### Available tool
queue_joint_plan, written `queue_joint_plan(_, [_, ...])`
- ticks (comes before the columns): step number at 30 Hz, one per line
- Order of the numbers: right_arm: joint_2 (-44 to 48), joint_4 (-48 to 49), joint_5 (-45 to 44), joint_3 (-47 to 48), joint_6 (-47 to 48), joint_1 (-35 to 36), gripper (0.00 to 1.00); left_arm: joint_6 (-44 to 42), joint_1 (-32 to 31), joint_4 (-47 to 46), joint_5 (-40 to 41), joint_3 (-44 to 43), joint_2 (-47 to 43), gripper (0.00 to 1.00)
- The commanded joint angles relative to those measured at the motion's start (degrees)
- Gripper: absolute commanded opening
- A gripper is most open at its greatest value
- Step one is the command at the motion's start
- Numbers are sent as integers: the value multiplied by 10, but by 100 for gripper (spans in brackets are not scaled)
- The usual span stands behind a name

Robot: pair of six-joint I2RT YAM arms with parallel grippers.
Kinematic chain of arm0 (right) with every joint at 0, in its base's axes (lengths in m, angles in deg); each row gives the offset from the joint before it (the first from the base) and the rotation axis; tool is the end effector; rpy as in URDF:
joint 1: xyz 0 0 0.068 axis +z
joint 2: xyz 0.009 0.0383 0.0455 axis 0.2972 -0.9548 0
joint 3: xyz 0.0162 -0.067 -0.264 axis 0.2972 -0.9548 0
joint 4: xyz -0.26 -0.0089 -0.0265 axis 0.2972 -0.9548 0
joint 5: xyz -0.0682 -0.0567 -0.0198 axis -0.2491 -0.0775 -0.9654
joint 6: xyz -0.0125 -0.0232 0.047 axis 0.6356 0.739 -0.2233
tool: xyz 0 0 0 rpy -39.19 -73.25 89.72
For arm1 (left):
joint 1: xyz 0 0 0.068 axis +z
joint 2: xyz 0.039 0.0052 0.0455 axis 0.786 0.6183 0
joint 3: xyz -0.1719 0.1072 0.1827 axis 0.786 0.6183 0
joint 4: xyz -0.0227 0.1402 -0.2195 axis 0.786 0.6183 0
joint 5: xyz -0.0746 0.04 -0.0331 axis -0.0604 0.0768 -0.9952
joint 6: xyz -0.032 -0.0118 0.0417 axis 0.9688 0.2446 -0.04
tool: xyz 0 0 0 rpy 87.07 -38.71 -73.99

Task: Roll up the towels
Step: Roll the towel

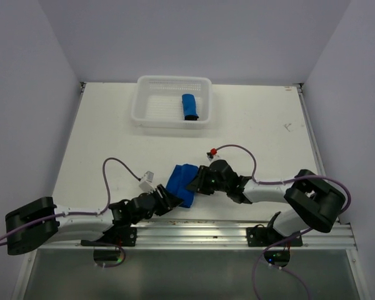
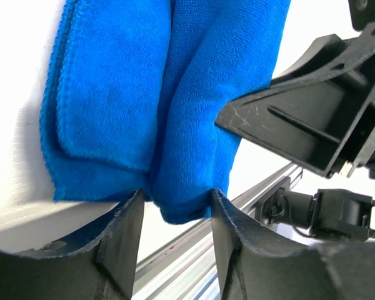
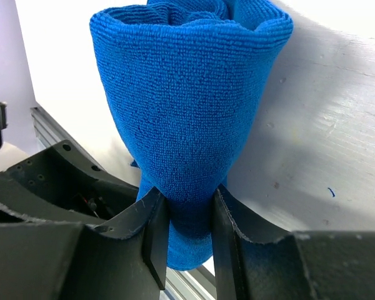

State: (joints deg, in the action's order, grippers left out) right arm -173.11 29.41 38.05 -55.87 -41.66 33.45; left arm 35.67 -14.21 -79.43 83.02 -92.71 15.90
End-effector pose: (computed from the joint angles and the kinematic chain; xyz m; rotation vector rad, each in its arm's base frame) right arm 0.1658 0.2096 0.1420 0.1282 2.4461 1.1417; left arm 0.0771 -0.1477 0.1175 -0.5188 2.2600 -1.2014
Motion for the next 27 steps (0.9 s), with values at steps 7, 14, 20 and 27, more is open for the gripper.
queue_joint_plan(7, [22,-89,-60,34,-35,-1,29,-160,-4,226,62,-90,-114,54])
queue_joint_plan(14, [15,-204,-69,74,-56,-1,30,-285,-72,303,170,-205,-81,61])
queue_joint_plan(20, [15,-261,-83,91,-78,-4,33,-379,-141,352,264,-282,-3,62])
queue_joint_plan(27, [16,-276,-72,100,-87,-17,35,-462,-204,318,316,-278,40,63])
